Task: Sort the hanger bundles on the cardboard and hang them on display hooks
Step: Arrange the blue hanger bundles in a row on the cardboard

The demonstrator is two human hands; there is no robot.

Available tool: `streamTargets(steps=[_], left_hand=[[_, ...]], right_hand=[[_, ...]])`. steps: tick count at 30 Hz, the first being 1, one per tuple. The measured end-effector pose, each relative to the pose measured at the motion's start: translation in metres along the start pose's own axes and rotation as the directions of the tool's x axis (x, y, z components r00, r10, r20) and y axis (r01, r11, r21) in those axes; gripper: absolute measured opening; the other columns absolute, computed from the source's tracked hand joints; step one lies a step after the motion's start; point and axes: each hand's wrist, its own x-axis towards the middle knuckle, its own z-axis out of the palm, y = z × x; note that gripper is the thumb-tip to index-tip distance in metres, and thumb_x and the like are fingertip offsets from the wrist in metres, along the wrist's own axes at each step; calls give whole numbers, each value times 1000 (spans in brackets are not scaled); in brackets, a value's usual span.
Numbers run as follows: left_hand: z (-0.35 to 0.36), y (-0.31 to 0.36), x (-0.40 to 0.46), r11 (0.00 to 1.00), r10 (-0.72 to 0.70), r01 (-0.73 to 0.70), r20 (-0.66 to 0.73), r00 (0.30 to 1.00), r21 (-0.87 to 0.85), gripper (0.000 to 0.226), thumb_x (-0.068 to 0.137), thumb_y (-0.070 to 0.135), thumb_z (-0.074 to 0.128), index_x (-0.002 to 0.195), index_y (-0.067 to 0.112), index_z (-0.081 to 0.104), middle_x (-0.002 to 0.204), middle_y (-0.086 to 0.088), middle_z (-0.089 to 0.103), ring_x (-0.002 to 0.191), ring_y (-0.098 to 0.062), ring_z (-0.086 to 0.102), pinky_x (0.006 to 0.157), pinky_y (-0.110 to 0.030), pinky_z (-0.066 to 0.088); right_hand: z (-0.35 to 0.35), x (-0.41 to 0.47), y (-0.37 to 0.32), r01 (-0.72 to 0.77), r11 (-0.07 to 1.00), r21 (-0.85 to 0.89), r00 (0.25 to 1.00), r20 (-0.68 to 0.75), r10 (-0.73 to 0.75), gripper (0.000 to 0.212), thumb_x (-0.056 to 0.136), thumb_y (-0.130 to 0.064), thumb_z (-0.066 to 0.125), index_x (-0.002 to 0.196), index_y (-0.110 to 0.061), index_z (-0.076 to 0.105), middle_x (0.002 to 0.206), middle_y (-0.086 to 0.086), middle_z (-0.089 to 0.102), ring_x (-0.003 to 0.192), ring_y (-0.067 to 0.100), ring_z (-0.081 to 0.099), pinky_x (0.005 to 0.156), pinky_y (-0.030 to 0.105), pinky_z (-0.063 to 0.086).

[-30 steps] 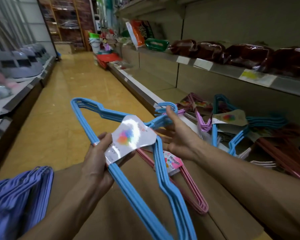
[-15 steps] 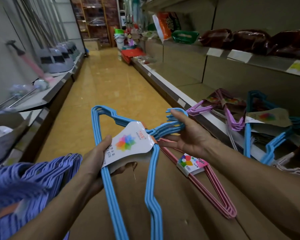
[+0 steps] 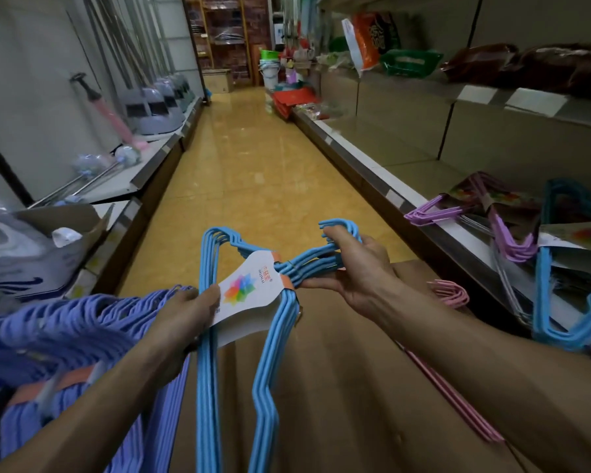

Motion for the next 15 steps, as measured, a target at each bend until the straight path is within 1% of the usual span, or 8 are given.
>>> streamTargets(steps=[1,2,3,5,7,9,14,15], left_hand=[[-6,-2,-2,998,39,-37,-29,999,51,64,83,49,67,128,5,56,119,-20,65,75,-23,64,61,-35,57],[-13,-3,-4,994,90,-86,-59,994,75,51,88,42,67,124,6,57,123,-25,61,70,-18,60,54,-29,53],[-20,-5,-4,987,143,-136,-89,986,80,34,94,32,64,116,6,61,126,-29,58,67,-15,57,52,-26,49],[-36,-6,-5,972,225,-214,-126,966,96,4,96,18,60,98,16,64,113,-22,65,74,-20,62,61,-28,49],[-50,-8,-9,950,296,-280,-121,947,136,11,96,13,60,92,22,65,98,-11,69,84,-25,68,69,-31,51],[-61,-8,-14,934,336,-314,-126,933,171,16,96,11,59,91,23,67,94,-6,71,84,-23,70,75,-35,54],[-79,-10,-22,915,379,-350,-129,916,199,17,97,8,56,94,20,67,95,-7,71,83,-19,69,69,-25,56],[-82,-11,-21,916,379,-350,-138,915,195,17,97,7,56,94,19,67,96,-9,70,83,-20,69,70,-26,57]], right_hand=[[7,0,5,8,1000,-8,1000,-12,-8,38,90,-17,71,122,-5,54,95,16,59,79,41,72,61,61,59],[13,1,10,19,1000,-22,1000,-24,-20,40,89,-17,71,123,-7,53,95,15,60,76,39,72,61,60,60],[20,2,16,30,999,-40,999,-35,-31,42,89,-17,72,125,-10,52,95,15,61,74,37,73,60,59,60],[33,3,29,55,994,-90,997,-48,-60,45,87,-18,74,126,-16,51,94,13,63,73,33,73,59,57,60],[46,7,45,89,983,-162,994,-45,-97,47,84,-20,76,124,-23,52,95,11,64,74,32,74,57,55,61],[59,9,62,125,963,-239,990,-41,-139,44,81,-24,77,118,-31,54,99,9,66,76,30,74,56,52,61],[85,8,98,166,925,-342,984,-9,-180,39,81,-29,79,110,-35,52,94,4,66,75,27,73,56,50,61],[90,8,105,169,920,-354,983,-3,-182,38,80,-31,80,106,-39,52,94,2,66,78,27,73,58,51,62]])
